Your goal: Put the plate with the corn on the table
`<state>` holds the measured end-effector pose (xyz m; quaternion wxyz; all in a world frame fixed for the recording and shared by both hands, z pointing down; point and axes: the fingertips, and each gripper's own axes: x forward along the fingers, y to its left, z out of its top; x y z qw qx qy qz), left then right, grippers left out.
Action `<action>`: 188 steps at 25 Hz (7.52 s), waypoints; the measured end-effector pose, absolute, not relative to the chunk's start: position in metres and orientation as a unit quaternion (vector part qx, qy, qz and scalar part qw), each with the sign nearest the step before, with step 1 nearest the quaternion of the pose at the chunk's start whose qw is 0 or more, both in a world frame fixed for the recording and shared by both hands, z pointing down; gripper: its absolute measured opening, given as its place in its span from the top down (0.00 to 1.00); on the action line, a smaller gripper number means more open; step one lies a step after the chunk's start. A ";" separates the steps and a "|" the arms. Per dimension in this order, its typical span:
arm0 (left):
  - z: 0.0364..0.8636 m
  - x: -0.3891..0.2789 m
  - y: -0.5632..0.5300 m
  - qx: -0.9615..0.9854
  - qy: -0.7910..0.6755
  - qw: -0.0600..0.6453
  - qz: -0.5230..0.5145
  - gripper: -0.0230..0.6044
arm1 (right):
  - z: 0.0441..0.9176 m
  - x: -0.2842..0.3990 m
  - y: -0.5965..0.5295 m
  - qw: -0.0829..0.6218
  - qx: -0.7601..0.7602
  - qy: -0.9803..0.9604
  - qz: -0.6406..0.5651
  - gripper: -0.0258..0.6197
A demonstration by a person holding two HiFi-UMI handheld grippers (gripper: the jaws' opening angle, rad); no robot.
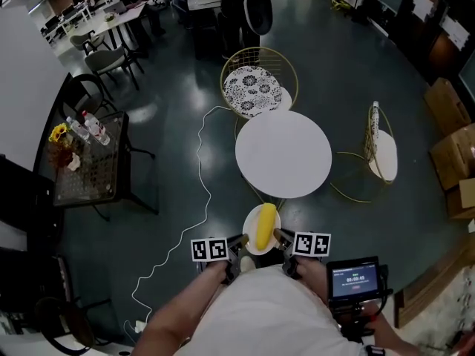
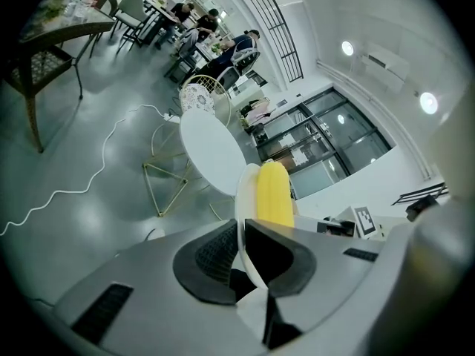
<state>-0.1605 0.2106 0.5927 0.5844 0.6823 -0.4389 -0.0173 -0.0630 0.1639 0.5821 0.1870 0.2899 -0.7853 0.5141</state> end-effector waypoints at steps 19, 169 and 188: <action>0.597 -0.158 0.073 0.681 -0.436 0.589 0.003 0.91 | 0.585 -0.061 0.026 0.164 0.291 -0.780 0.530 0.88; 0.779 -0.177 -0.292 0.663 -0.415 0.598 0.177 0.89 | 0.779 -0.076 -0.330 0.189 0.388 -0.726 0.535 0.89; 0.734 -0.189 -0.273 0.680 -0.462 0.546 0.160 0.89 | 0.730 -0.034 -0.317 0.199 0.421 -0.748 0.474 0.87</action>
